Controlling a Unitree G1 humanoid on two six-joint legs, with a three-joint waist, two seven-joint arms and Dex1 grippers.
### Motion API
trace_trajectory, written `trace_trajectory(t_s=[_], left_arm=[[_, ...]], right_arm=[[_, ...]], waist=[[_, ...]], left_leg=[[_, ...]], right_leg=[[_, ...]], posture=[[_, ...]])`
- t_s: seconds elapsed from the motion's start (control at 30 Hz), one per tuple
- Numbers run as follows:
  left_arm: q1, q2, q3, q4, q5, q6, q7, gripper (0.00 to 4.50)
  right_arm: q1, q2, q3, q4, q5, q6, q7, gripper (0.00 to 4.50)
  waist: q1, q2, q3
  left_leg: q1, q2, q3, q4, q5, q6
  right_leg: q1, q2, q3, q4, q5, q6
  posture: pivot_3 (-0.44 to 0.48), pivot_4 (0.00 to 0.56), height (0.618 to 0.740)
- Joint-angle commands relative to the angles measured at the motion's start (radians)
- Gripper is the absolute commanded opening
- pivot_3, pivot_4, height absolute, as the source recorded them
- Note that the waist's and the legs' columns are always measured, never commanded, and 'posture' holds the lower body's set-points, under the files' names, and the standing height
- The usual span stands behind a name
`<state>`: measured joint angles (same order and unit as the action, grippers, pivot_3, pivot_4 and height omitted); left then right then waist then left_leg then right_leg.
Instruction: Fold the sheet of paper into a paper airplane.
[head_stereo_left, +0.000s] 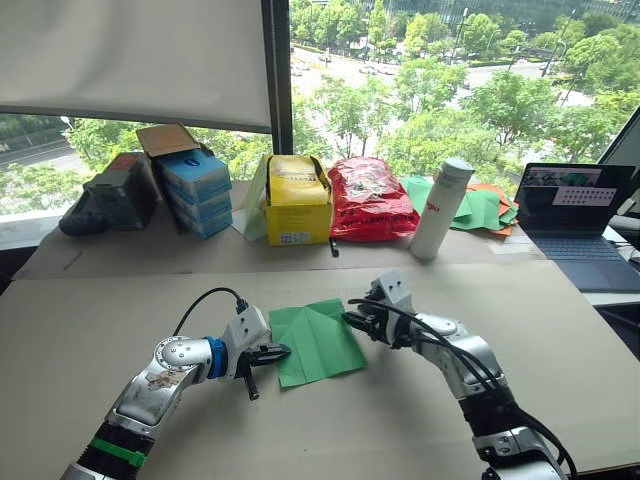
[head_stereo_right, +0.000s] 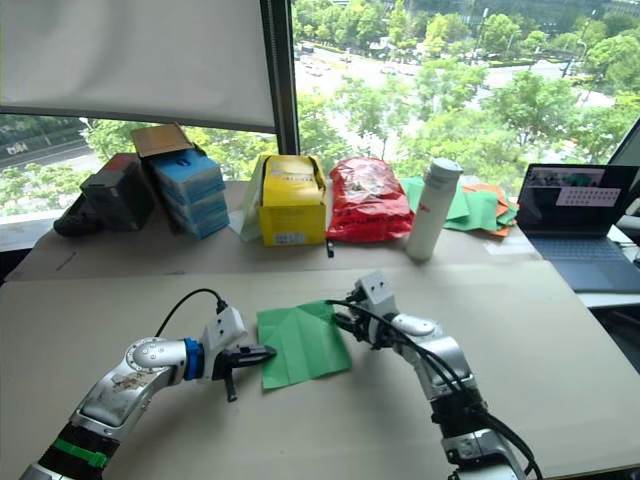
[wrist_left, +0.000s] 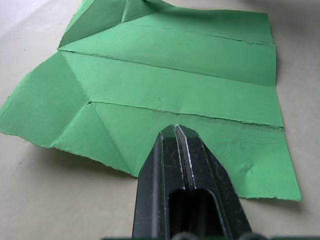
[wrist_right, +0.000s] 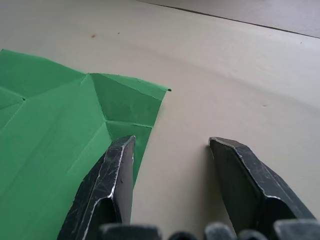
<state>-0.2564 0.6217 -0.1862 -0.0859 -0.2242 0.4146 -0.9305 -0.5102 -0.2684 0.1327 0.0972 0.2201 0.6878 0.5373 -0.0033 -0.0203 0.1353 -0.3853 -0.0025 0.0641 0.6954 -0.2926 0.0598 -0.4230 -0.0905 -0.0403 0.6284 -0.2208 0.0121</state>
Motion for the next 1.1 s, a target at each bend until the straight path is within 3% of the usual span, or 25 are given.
trace_trajectory(t_s=[0.03,0.17,0.2,0.4,0.77,0.9,1.1], left_arm=[[0.010,0.004,-0.015,-0.012,0.018,0.011,0.002,0.00],[0.018,0.007,-0.011,-0.020,0.016,0.013,0.004,0.00],[0.019,0.008,-0.010,-0.021,0.016,0.013,0.005,0.00],[0.030,0.014,-0.005,-0.029,0.015,0.014,0.004,0.00],[0.009,0.030,0.025,-0.016,-0.004,0.018,-0.014,0.00],[-0.024,0.038,0.038,0.007,-0.015,0.018,-0.035,0.00],[-0.067,0.041,0.027,0.046,-0.011,-0.001,-0.067,0.00]], right_arm=[[-0.040,0.022,-0.017,0.027,0.020,-0.038,0.022,2.61],[-0.060,0.041,-0.015,0.078,0.010,-0.059,0.033,2.61],[-0.062,0.043,-0.014,0.083,0.009,-0.063,0.035,2.07],[-0.035,0.036,-0.010,0.039,0.011,-0.056,0.043,0.04],[0.176,0.002,0.047,-0.350,-0.019,-0.120,0.023,0.02],[0.277,-0.101,0.138,-0.487,-0.161,-0.259,0.009,0.02],[0.336,-0.206,0.269,-0.489,-0.381,-0.386,-0.026,0.02]], waist=[[-0.001,0.000,0.000],[-0.002,0.000,0.000],[-0.003,0.000,0.000],[-0.007,0.001,0.000],[-0.009,0.001,0.001],[-0.006,0.001,0.001],[-0.006,0.001,0.001]], left_leg=[[0.000,0.000,0.000,0.000,0.000,0.000],[0.000,0.000,0.000,0.000,0.000,0.000],[0.000,0.000,0.000,0.000,0.000,0.000],[0.000,0.000,0.000,0.000,0.000,0.000],[-0.001,0.001,-0.001,-0.001,0.000,-0.001],[-0.002,0.000,-0.001,-0.001,0.000,-0.001],[-0.002,0.000,0.000,0.000,0.000,-0.001]], right_leg=[[0.000,0.000,0.000,0.000,0.000,0.000],[0.000,0.000,0.000,0.000,0.000,0.000],[0.000,0.000,0.000,0.000,0.000,0.000],[0.000,-0.002,0.000,0.000,0.000,0.000],[-0.001,-0.003,0.002,0.000,0.000,0.000],[-0.002,-0.002,0.001,0.000,0.000,0.000],[-0.002,0.002,-0.001,0.000,-0.001,0.001]], posture=[[0.000,0.150,0.740],[0.000,0.150,0.740],[0.000,0.150,0.740],[0.000,0.150,0.740],[0.000,0.150,0.740],[0.000,0.150,0.740],[0.000,0.150,0.740]])
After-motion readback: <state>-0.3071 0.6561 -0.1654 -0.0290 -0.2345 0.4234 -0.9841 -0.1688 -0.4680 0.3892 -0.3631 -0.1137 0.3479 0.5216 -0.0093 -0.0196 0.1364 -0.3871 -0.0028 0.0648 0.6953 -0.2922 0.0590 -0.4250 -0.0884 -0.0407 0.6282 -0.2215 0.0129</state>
